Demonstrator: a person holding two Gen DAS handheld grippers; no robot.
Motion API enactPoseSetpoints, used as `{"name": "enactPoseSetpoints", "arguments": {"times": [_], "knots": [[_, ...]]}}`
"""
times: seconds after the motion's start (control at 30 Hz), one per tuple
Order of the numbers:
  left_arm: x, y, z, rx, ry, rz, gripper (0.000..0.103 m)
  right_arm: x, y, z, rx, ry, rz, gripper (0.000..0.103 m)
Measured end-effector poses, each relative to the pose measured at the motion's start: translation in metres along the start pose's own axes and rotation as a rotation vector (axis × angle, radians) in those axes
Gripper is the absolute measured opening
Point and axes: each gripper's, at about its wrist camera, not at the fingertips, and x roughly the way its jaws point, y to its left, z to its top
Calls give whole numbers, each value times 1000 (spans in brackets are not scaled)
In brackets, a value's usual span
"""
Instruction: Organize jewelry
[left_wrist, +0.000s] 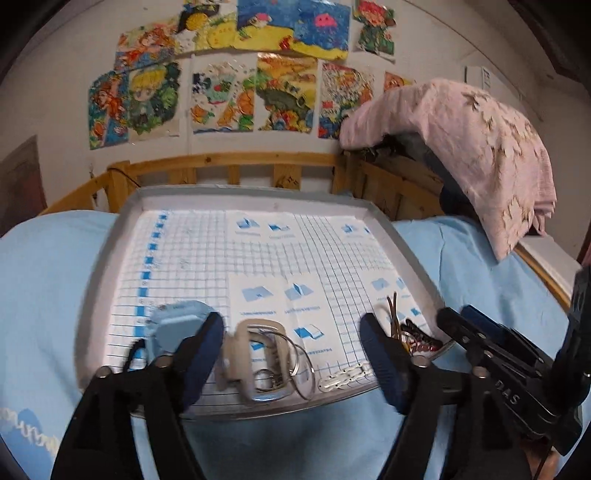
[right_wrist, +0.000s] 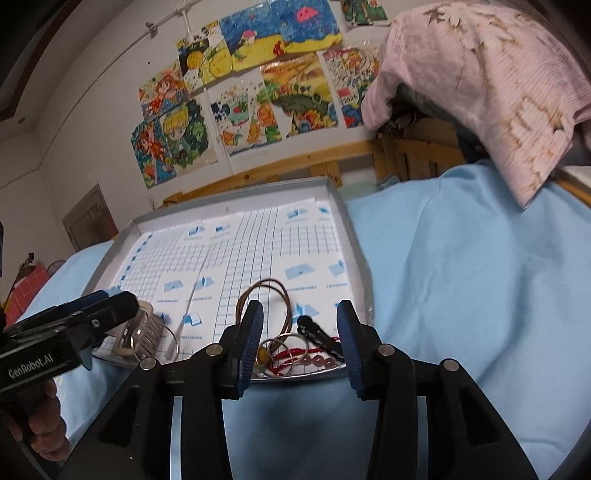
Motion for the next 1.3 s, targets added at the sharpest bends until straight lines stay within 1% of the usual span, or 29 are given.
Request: {"name": "enactPoseSetpoints", "arguments": {"times": [0.03,0.07,0.13,0.17,0.2,0.23,0.3,0.33,0.37,0.4,0.53,0.6,0.83,0.93,1.13,1.3], "knots": [[-7,3,2,-8,-15,9,82,-7,0,1,2,-21,0,46],[-13,5,3,-14,-26,13,83,-15,0,3,4,-43,3,52],[-28,9,7,-25,-48,24,92,-30,2,6,-7,-75,5,57],[-35,10,8,-30,-61,35,99,-37,3,8,-18,-91,6,60],[-45,11,8,-37,-82,46,102,-43,4,9,-27,-101,7,65],[-55,13,8,-43,-105,51,103,-53,8,11,-44,-119,9,68],[-74,15,7,-52,-139,57,103,-71,14,15,-67,-150,21,84],[-84,16,6,-57,-155,64,103,-83,18,18,-78,-167,32,88],[-94,18,4,-60,-168,67,103,-95,22,20,-90,-184,42,95],[-104,19,2,-64,-180,71,103,-102,23,21,-97,-196,47,100],[-142,25,-10,-84,-223,79,103,-150,39,26,-152,-258,76,101],[-161,27,-18,-84,-243,81,103,-166,45,26,-170,-273,80,101],[-214,33,-46,-82,-279,107,103,-227,64,9,-197,-324,96,101],[-233,35,-59,-87,-287,105,103,-251,70,-5,-194,-341,116,101],[-264,35,-88,-73,-300,105,103,-283,85,-29,-225,-367,107,101],[-287,37,-110,-79,-309,99,103,-303,90,-52,-222,-389,110,101]]}}
